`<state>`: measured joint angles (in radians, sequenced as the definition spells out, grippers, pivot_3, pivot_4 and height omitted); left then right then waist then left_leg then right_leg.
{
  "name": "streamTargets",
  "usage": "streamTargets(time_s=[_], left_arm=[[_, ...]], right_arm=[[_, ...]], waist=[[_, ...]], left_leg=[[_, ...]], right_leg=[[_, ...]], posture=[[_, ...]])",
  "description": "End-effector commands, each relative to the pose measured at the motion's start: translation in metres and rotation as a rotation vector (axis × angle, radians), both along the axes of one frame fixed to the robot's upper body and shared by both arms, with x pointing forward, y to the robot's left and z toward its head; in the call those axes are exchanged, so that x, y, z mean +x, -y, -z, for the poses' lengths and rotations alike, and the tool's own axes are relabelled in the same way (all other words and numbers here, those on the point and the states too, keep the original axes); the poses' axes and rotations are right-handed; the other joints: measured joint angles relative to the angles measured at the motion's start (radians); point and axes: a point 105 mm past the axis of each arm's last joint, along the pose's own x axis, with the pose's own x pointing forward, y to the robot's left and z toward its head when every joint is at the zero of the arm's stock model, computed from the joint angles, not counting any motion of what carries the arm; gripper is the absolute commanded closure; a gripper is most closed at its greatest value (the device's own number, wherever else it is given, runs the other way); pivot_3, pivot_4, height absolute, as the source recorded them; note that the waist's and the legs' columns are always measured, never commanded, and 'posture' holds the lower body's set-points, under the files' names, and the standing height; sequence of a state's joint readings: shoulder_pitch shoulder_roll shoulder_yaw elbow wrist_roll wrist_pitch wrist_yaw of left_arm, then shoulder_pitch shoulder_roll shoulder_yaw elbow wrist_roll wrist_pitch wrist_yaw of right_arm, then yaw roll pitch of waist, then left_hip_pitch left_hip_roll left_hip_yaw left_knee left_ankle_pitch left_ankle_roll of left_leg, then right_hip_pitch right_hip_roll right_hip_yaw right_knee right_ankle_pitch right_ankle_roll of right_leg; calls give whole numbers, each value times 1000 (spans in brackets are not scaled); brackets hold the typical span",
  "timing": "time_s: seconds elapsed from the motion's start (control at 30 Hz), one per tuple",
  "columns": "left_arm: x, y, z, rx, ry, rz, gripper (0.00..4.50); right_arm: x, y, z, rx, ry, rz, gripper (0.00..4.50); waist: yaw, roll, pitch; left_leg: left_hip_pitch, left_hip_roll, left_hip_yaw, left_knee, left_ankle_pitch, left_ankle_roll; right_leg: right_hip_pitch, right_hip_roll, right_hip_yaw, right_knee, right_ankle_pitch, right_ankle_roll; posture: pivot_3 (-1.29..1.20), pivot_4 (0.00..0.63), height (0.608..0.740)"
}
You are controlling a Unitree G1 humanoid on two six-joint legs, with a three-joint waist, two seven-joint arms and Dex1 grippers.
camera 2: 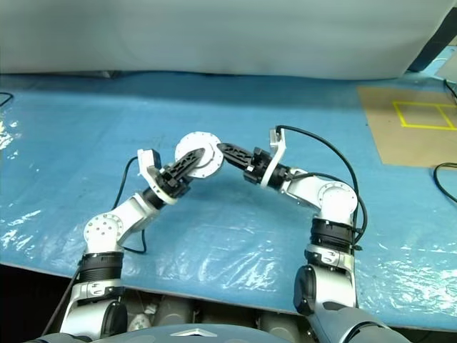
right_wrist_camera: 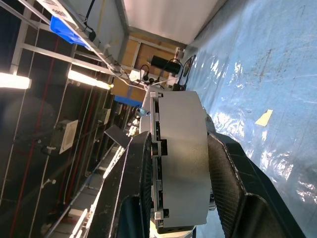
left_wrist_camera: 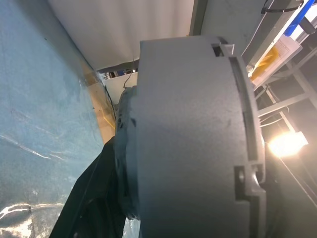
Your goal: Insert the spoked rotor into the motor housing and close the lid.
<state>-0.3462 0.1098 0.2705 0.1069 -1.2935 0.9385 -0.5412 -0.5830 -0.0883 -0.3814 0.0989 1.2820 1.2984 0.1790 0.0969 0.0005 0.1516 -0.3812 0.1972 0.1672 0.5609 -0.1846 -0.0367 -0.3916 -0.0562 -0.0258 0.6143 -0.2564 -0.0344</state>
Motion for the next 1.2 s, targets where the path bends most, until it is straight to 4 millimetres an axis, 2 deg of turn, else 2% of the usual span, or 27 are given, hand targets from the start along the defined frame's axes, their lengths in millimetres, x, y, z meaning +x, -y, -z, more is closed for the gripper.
streamTargets(time_s=[0.03,0.1,0.23,0.4,0.43,0.53,0.7,0.93,1.1,1.2], left_arm=[[4,3,-7,59,41,-28,1929],[8,3,-3,75,17,-35,1929],[13,-6,-12,42,44,-78,1929],[32,-30,-19,38,51,-243,1929],[39,-42,-20,27,45,-305,1929],[58,-77,-11,96,9,-494,1929],[76,-118,7,147,-84,-676,1929],[92,-144,17,181,-145,-815,1929],[96,-160,25,230,-173,-921,1929],[95,-164,29,238,-182,-927,1929]], right_arm=[[-5,-6,-14,-40,97,-6,3176],[-3,-5,-12,-60,107,15,3176],[-2,-3,-10,-3,59,-3,1921],[0,2,-10,-10,68,22,1921],[0,2,-9,-18,66,22,1921],[0,1,-5,-39,61,19,1921],[0,-1,1,-77,61,11,1921],[-1,-4,5,-107,65,-2,1921],[-1,-5,6,-120,71,-4,1921],[0,-5,7,-120,70,2,1921]], waist=[[0,0,0],[0,0,0],[-1,0,0],[-2,0,0],[-3,0,0],[-3,0,0],[0,-1,1],[9,-8,5],[4,-9,6],[1,-9,6]], left_leg=[[0,0,0,0,0,0],[0,0,-2,1,0,0],[0,0,-4,1,0,0],[-1,0,-8,2,0,0],[0,0,-8,2,0,0],[0,0,-9,2,0,0],[-2,-1,-11,2,0,0],[-6,-2,-17,3,0,0],[-6,-2,-17,4,0,0],[-6,-2,-17,4,0,0]], right_leg=[[0,0,0,0,0,0],[0,0,0,1,0,0],[0,0,0,2,0,0],[0,0,0,2,0,0],[0,0,0,2,0,0],[0,1,-1,2,0,0],[0,0,-2,1,0,0],[0,-2,-7,0,0,0],[1,-2,-7,0,0,0],[0,-1,-7,0,0,0]], posture=[[0,150,740],[0,150,740],[0,150,740],[0,150,740],[0,150,740],[0,150,740],[0,150,740],[0,150,740],[0,150,740],[0,150,740]])
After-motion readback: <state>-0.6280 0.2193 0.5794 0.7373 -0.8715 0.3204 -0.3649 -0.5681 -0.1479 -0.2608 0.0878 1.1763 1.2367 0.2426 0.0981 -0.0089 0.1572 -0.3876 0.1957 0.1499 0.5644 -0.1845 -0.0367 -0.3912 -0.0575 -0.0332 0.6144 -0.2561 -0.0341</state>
